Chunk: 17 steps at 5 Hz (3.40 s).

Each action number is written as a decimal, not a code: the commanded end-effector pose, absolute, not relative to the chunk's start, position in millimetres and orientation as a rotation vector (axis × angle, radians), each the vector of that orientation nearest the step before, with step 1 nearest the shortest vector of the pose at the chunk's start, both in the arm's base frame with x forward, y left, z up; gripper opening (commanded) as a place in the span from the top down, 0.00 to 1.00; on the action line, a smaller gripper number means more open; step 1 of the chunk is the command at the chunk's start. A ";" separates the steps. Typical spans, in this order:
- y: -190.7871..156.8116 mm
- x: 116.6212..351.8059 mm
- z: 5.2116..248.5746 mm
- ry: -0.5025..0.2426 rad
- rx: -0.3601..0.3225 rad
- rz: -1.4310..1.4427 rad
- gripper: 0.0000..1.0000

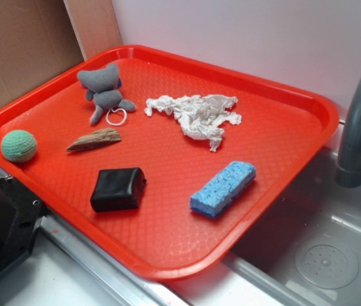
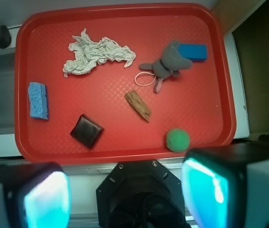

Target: Grab the blue sponge.

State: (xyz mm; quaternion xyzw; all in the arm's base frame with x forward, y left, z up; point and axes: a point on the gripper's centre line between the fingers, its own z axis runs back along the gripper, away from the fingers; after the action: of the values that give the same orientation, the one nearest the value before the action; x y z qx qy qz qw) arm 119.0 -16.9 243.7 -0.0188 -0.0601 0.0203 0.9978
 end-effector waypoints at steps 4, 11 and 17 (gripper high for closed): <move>-129.9 179.6 116.0 -0.105 -0.010 -0.016 0.00; -138.1 200.7 42.5 -0.011 0.066 -0.108 1.00; -121.6 185.3 29.3 -0.070 -0.036 -0.111 0.00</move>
State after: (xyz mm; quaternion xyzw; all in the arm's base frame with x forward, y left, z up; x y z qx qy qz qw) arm 187.0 -120.6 24.2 -0.0101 -0.0190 -0.0603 0.9979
